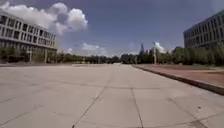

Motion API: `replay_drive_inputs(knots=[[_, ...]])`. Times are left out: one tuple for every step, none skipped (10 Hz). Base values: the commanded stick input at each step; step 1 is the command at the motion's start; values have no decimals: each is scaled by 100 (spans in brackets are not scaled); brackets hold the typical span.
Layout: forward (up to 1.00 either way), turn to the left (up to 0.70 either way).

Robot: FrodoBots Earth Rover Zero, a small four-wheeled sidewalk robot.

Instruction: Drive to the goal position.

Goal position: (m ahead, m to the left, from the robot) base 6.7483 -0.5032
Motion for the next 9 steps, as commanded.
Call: replay_drive_inputs(knots=[[70,0],[70,0],[70,0],[70,0],[70,0],[70,0],[70,0],[70,0],[70,0]])
